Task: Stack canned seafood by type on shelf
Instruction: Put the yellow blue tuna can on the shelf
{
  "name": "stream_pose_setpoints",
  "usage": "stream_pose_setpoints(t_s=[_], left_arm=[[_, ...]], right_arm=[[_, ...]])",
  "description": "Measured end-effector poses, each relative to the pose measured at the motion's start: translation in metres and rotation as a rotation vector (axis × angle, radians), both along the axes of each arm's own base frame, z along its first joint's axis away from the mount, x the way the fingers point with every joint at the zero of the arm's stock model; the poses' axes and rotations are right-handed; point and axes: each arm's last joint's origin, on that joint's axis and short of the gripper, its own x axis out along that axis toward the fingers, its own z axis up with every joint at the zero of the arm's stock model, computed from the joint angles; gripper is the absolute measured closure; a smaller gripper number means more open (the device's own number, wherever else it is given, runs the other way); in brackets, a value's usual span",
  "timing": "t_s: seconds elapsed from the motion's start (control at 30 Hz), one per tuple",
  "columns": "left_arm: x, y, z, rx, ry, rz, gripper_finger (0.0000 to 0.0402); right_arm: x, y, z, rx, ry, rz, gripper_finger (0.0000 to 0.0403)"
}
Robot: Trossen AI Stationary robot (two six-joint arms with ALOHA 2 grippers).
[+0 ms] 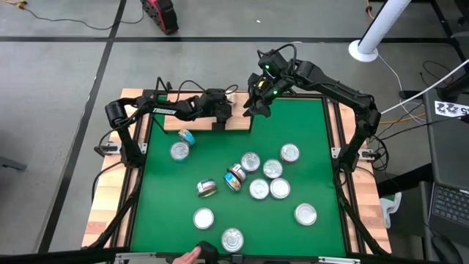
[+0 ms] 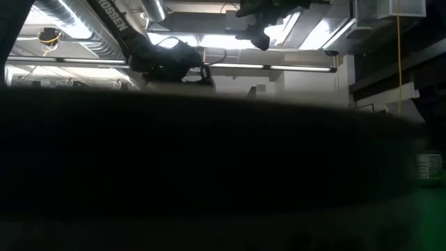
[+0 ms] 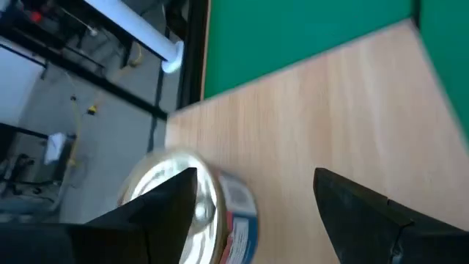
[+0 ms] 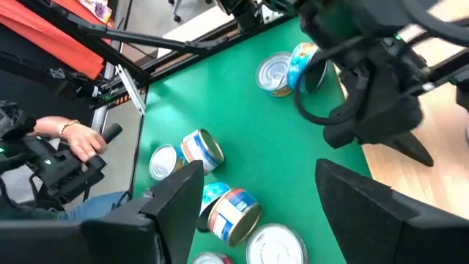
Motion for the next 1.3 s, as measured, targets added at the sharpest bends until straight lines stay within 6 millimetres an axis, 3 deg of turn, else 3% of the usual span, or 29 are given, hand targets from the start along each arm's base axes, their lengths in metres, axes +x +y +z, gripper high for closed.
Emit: stream_pose_setpoints(t_s=[0.3, 0.87, 1.1, 1.3], left_arm=[[0.012, -0.048, 0.029, 0.043, -0.063, 0.047, 0.0132], [0.000, -0.170, 0.057, -0.222, -0.011, -0.152, 0.0149], [-0.002, -0.213, 0.057, -0.265, -0.015, -0.254, 0.0149], [0.003, -0.240, 0.054, -0.290, -0.043, -0.420, 0.0149]], right_arm=[[-0.002, 0.015, -0.010, -0.096, 0.165, -0.042, 0.0141], [0.013, 0.105, -0.019, -0.304, 0.357, 0.070, 0.0141], [0.001, 0.131, -0.016, -0.378, 0.433, 0.050, 0.0141], [-0.021, 0.151, -0.019, -0.422, 0.412, -0.006, 0.0141]])
